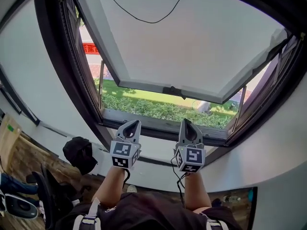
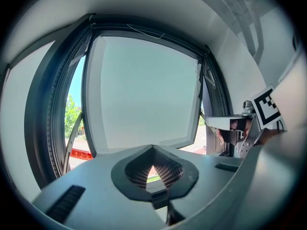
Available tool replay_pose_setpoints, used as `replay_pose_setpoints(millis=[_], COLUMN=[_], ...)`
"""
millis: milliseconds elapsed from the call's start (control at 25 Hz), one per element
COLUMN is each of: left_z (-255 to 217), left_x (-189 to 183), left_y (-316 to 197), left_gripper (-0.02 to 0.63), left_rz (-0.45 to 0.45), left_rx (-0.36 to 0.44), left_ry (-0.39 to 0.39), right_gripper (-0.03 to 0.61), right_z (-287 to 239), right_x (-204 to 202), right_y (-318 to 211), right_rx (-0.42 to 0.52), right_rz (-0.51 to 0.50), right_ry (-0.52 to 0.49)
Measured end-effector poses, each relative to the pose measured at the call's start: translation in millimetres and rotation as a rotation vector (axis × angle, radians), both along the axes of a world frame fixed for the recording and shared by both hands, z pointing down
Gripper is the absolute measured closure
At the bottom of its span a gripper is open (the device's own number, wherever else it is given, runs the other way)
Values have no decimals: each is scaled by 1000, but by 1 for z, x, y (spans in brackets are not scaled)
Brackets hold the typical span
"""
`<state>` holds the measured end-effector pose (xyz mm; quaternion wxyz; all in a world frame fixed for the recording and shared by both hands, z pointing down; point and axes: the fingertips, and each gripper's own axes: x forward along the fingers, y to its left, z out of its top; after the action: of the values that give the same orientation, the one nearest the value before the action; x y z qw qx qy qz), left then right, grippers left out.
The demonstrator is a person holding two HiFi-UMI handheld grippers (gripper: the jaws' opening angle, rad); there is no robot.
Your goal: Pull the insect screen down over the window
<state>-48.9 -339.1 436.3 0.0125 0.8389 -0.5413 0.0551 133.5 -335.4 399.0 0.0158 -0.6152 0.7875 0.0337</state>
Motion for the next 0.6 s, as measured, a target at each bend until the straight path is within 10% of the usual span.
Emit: replay_pose_setpoints(millis=[320,600], left_z=[-8,-15], left_x=[-14,-34], left_y=[-28,-52], left_gripper=[606,606], left_rz=[42,-11], left_rx=[55,246], left_ry=[-98,-522], right_gripper=[575,574], right_z=[9,-1], right_x=[-7,23], right_y=[-15,-24], right_rx=[-49,-23], right_rz=[28,186], right_ry=[138,568])
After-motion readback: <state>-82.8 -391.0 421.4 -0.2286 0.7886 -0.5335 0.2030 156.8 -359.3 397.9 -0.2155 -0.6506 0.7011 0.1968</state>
